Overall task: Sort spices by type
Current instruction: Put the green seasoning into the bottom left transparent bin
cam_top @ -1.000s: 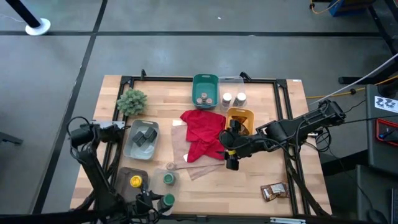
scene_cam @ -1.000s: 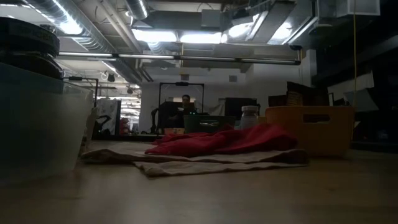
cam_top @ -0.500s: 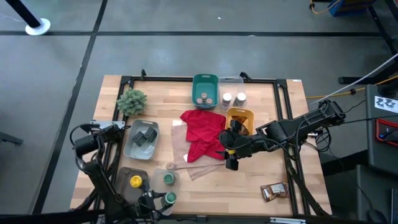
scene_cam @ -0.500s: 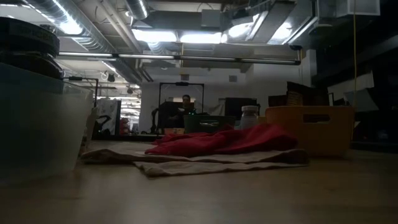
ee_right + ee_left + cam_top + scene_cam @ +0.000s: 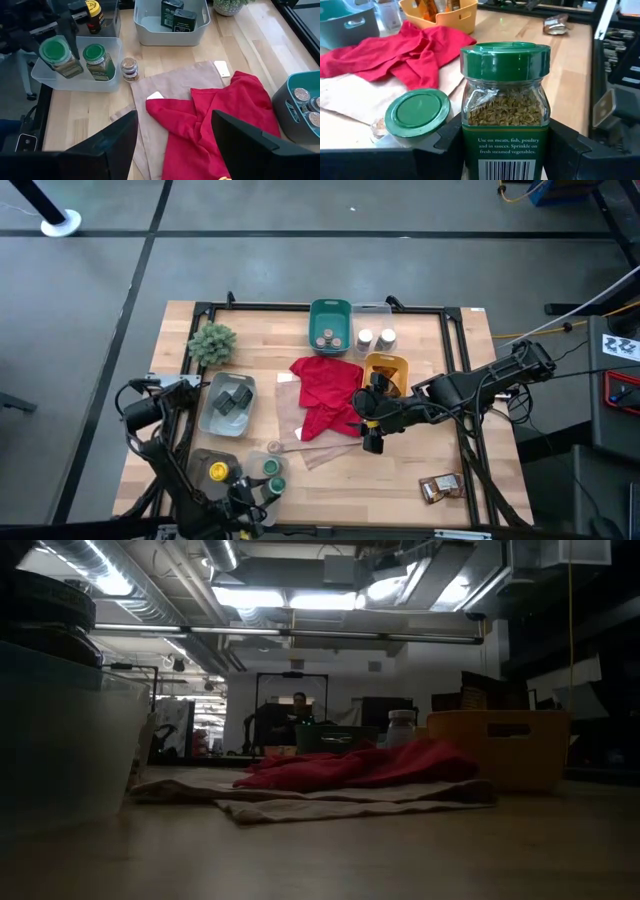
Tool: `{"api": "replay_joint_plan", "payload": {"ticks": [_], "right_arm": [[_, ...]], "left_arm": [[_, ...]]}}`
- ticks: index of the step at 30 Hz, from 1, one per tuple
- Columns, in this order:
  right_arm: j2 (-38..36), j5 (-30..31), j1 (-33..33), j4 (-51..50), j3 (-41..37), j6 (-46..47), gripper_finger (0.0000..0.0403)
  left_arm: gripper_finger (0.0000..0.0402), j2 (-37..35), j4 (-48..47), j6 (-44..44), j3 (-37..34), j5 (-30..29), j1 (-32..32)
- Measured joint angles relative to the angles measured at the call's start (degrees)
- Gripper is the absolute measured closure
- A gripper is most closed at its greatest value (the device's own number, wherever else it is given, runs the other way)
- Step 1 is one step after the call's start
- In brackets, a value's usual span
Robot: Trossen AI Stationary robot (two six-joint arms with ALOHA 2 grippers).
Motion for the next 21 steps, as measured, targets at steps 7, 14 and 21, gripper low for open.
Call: {"api": "replay_joint_plan", "payload": {"ticks": [7,14,21], "right_arm": [[0.0,0.0,0.0,-0.2,0.0,-0.1,0.0151],[0.0,0.0,0.0,-0.2,0.0,-0.2,0.0151],[0.0,0.0,0.0,-0.2,0.0,-0.2,0.0151]], "left_arm": [[0.0219,2.2,0.0,-2.6,0.0,1.1,0.7],[0.0219,4.5,0.0,-5.1,0.0,1.5,0.6],[0.0219,4.8,-0.2,-5.1,0.0,2.4,0.9]]}}
